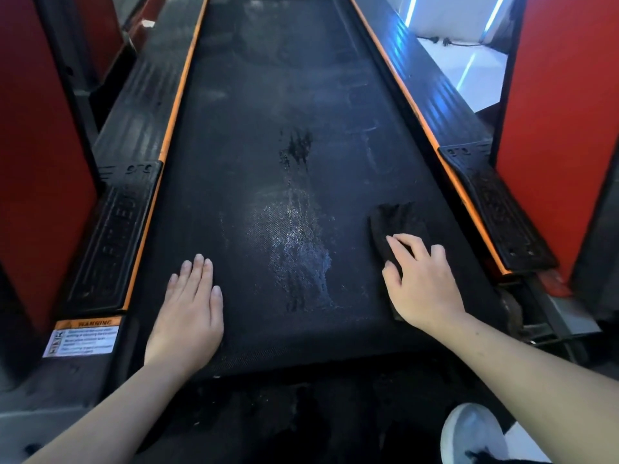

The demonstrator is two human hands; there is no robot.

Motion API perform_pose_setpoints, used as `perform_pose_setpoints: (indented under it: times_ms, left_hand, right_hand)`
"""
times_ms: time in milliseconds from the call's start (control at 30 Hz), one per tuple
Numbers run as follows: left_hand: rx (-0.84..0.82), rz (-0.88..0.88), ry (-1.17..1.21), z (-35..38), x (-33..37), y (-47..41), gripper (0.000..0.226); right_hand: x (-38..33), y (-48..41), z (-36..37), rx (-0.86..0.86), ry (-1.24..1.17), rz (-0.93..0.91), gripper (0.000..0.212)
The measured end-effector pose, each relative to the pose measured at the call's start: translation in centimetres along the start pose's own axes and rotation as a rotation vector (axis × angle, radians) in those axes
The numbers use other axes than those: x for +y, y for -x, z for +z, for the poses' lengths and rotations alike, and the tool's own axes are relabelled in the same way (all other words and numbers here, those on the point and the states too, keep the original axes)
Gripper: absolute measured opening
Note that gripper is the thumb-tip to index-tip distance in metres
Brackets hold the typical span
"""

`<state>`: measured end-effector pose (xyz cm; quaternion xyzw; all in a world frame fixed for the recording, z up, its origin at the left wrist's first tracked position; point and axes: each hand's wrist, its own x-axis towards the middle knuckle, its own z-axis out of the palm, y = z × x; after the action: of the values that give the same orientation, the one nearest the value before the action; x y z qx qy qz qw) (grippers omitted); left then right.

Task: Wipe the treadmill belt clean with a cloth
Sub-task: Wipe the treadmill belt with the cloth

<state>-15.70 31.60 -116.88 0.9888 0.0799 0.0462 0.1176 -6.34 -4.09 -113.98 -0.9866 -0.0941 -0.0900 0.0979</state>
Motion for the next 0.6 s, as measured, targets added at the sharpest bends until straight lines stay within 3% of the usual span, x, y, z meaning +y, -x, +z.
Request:
perform_pose_setpoints:
  times_ms: [433,600]
  left_hand:
    - [-0.022,0.033,0.086,-0.7,-0.4,1.8,0.065]
    - [-0.001,0.096,0.063,-2.9,-1.2,1.9,0.062]
  right_hand:
    - [-0.1,2.8,-1.1,-0.017,-0.034,-0.003,0.052]
    - [0.5,2.3,-1.7,-0.026,-0.168,-0.007,0.046]
